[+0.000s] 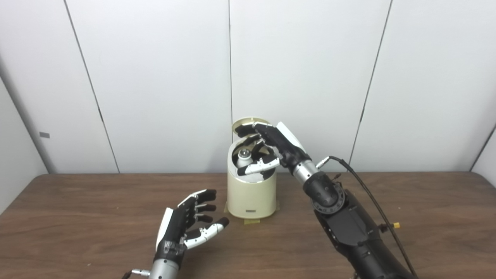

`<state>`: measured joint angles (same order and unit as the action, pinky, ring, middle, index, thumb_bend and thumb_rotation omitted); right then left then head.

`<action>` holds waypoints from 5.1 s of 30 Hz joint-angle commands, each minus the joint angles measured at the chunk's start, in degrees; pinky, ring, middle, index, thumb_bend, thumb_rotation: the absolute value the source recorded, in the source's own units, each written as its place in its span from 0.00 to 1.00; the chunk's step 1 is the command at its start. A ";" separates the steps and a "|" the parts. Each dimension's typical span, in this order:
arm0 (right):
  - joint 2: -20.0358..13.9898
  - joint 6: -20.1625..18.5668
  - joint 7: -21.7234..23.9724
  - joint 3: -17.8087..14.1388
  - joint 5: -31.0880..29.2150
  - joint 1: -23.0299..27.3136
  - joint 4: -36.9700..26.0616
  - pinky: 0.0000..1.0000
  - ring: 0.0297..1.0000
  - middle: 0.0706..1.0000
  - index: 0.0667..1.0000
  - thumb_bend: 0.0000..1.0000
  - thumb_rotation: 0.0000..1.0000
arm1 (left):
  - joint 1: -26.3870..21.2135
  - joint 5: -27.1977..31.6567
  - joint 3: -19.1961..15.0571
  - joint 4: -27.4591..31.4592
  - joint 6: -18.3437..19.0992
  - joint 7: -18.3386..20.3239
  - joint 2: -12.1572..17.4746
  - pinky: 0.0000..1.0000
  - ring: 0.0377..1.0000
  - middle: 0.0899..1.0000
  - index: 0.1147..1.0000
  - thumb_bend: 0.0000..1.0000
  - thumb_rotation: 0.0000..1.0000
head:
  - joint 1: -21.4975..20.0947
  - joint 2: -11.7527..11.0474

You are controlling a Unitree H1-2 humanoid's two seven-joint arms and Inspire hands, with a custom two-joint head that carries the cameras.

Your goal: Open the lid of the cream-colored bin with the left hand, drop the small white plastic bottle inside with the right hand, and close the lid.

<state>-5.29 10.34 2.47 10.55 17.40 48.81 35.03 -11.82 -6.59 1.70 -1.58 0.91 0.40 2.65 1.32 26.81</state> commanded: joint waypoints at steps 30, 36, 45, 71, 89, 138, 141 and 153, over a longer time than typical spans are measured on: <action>-5.77 0.83 7.38 -10.58 -21.00 -28.88 -29.23 0.52 0.67 0.80 0.81 0.86 0.17 | -1.60 1.88 -0.41 1.78 -2.68 0.51 1.06 0.61 0.71 0.76 0.73 0.67 0.08 | 0.43 -0.32; -2.71 2.30 5.36 -11.26 -20.97 -30.47 -27.03 0.58 0.70 0.83 0.84 0.87 0.26 | -1.40 0.55 -0.32 2.72 -1.99 0.02 1.39 0.63 0.72 0.76 0.73 0.68 0.13 | 1.01 -0.44; 0.35 5.29 4.68 -12.42 -22.27 -30.73 -25.30 0.56 0.70 0.82 0.82 0.88 0.29 | -4.03 0.61 -0.47 5.70 -2.64 1.88 4.35 0.74 0.86 0.90 0.89 0.83 0.36 | 1.53 -0.68; 0.70 4.46 3.80 -12.58 -22.66 -31.41 -26.64 0.56 0.66 0.78 0.78 0.87 0.28 | -35.76 -13.87 8.62 -9.44 5.13 7.53 11.48 0.99 1.00 1.00 1.00 0.98 0.46 | 0.51 -0.98; 1.30 4.75 2.93 -12.62 -21.80 -31.23 -26.44 0.53 0.67 0.78 0.78 0.86 0.32 | -38.30 -30.64 20.11 -9.22 0.64 12.73 18.34 1.00 1.00 0.83 0.78 1.00 0.46 | -0.49 -0.76; 1.87 1.20 1.60 -11.32 -19.20 -31.88 -30.71 0.53 0.65 0.78 0.79 0.84 0.34 | -32.50 -43.23 21.55 0.06 -0.32 23.77 19.26 1.00 0.90 0.67 0.63 1.00 0.45 | -1.31 2.34; 1.87 1.25 1.74 -11.29 -19.44 -31.91 -30.78 0.53 0.66 0.78 0.79 0.84 0.34 | -31.92 -43.54 21.98 -0.46 -0.43 23.62 18.89 1.00 0.90 0.68 0.64 1.00 0.48 | -1.33 2.48; 1.93 0.42 1.75 -11.26 -19.54 -32.01 -31.59 0.53 0.65 0.78 0.79 0.84 0.34 | -29.78 -48.92 25.89 -2.25 -0.02 22.66 17.43 1.00 0.94 0.71 0.68 1.00 0.46 | -1.41 3.14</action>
<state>-3.40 10.02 4.38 -0.68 -1.85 15.02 5.70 -40.90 -54.82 26.49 -2.93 1.12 22.25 20.79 -0.09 29.88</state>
